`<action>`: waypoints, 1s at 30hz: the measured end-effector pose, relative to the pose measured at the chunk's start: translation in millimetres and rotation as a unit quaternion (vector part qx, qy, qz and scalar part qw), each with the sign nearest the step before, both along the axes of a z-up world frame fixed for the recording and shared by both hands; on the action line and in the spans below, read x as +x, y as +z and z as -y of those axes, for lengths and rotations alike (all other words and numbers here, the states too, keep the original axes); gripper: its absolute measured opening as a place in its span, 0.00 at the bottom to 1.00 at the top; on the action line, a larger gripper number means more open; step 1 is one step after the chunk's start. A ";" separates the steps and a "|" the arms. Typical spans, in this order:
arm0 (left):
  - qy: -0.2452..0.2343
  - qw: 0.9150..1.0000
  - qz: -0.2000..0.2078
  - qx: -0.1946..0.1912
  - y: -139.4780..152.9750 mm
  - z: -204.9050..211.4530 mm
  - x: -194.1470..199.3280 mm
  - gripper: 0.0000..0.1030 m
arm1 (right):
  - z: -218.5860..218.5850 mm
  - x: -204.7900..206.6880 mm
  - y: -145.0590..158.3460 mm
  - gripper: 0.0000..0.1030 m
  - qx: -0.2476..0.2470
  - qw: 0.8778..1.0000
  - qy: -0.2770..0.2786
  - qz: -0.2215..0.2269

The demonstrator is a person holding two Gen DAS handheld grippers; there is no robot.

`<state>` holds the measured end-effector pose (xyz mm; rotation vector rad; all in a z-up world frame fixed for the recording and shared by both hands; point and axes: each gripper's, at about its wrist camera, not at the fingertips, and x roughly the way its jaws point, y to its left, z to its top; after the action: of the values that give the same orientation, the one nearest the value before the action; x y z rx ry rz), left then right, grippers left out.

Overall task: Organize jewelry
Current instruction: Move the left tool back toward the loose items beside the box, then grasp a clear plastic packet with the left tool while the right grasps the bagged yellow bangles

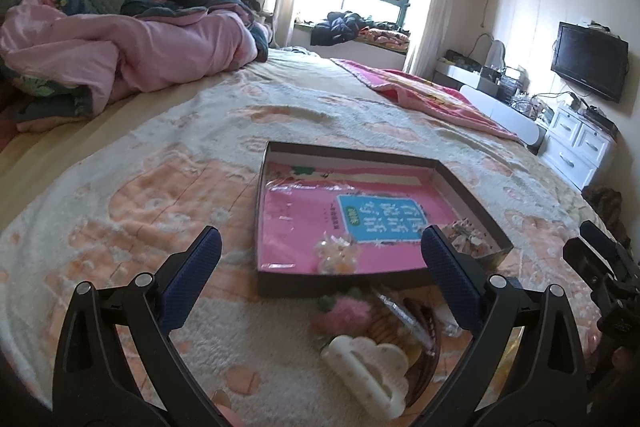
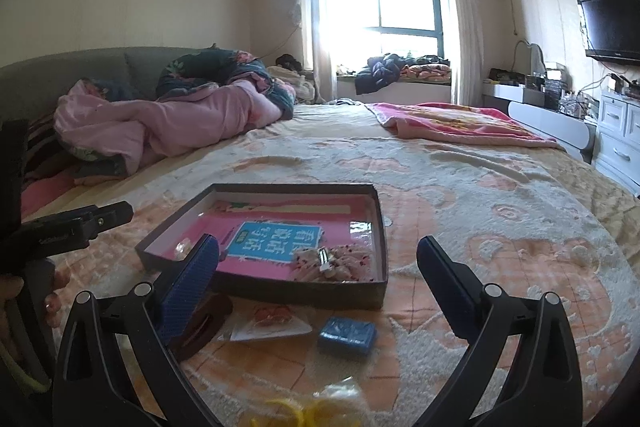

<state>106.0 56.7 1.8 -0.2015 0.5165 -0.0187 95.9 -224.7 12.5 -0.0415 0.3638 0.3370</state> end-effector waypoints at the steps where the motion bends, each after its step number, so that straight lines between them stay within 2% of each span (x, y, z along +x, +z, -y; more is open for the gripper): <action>1: 0.001 1.000 -0.002 0.000 -0.9 -1.0 -1.4 0.89 | -0.9 -2.0 -1.3 0.94 -0.003 1.000 0.002 -0.001; 11: -0.001 1.000 -0.015 0.002 -6.0 -4.3 -11.6 0.89 | -5.3 -15.1 -13.7 0.94 -0.021 0.999 0.016 -0.021; 21: -0.054 0.998 -0.038 0.018 -18.4 22.0 -8.7 0.88 | -4.8 -25.7 -36.2 0.94 -0.041 0.997 0.021 -0.059; 30: -0.101 0.993 -0.061 0.021 -31.1 40.7 -1.8 0.65 | -1.3 -28.3 -54.4 0.94 -0.052 0.994 0.021 -0.093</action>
<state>104.3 16.1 -29.3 -0.1084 0.6573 -0.1929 67.7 -223.4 -41.9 -0.1212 0.5655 0.3643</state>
